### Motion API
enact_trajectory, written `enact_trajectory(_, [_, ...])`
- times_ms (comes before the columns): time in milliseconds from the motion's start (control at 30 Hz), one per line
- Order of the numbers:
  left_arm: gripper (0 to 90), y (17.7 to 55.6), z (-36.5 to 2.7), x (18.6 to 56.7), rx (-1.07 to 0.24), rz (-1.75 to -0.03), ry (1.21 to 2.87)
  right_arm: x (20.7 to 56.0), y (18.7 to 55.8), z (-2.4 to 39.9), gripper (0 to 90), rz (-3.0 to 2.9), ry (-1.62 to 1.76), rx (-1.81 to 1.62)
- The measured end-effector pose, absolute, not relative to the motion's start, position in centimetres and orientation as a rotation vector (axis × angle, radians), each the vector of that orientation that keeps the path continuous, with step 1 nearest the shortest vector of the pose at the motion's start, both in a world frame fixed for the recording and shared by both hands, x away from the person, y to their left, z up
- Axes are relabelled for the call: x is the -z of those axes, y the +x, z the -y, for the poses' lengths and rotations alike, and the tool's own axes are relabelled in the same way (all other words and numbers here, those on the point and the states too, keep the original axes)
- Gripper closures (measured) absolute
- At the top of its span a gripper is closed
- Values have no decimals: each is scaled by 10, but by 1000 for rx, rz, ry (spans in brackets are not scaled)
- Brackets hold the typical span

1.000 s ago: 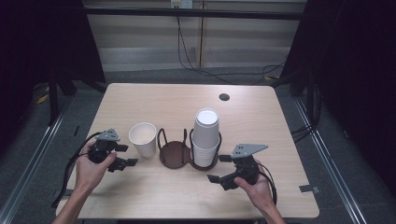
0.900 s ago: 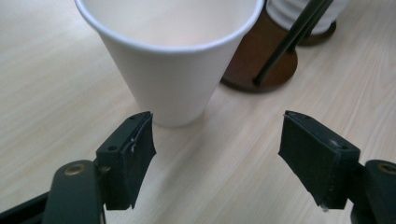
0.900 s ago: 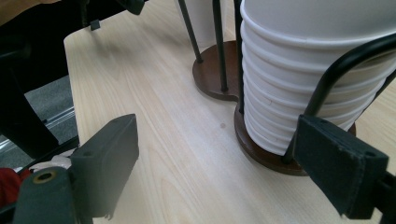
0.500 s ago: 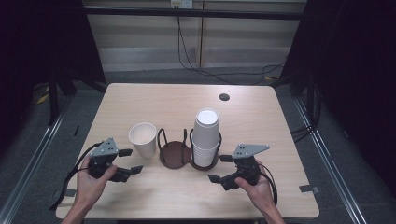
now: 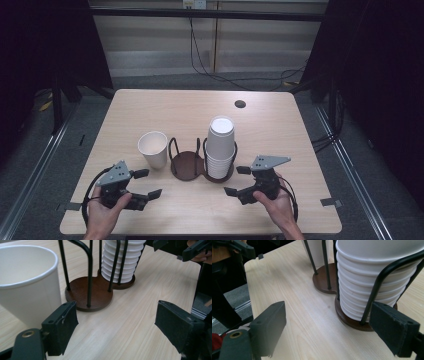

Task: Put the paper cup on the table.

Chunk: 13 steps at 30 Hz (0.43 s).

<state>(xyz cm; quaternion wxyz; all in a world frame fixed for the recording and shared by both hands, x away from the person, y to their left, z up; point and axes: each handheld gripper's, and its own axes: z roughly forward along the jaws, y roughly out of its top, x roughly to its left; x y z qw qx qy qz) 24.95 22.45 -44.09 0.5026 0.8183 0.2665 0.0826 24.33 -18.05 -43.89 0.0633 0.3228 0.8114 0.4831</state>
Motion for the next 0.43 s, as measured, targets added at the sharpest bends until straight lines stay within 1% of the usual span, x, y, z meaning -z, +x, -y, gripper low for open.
enact_trajectory(67, [178,249,-218,446,-165,-655,1928,441,242,181,145,-2443,985,-1460])
enact_trajectory(100, [179,250,-216,448,-170,-656,1927,442,241,180,146,-2440,988,-1453])
enact_trajectory(167, [179,252,-206,453,-193,-657,1963,445,241,180,146,-2439,990,-1447])
enact_trajectory(233, [179,255,-197,457,-155,-647,1962,449,241,178,146,-2443,1000,-1436])
enact_trajectory(333, [184,254,-188,461,-160,-646,1971,451,242,177,145,-2429,1013,-1435])
enact_trajectory(400, [184,255,-186,464,-156,-678,1970,453,242,176,145,-2414,1026,-1421])
enact_trajectory(433, [184,256,-187,465,-127,-718,1945,455,242,176,146,-2419,1032,-1404])
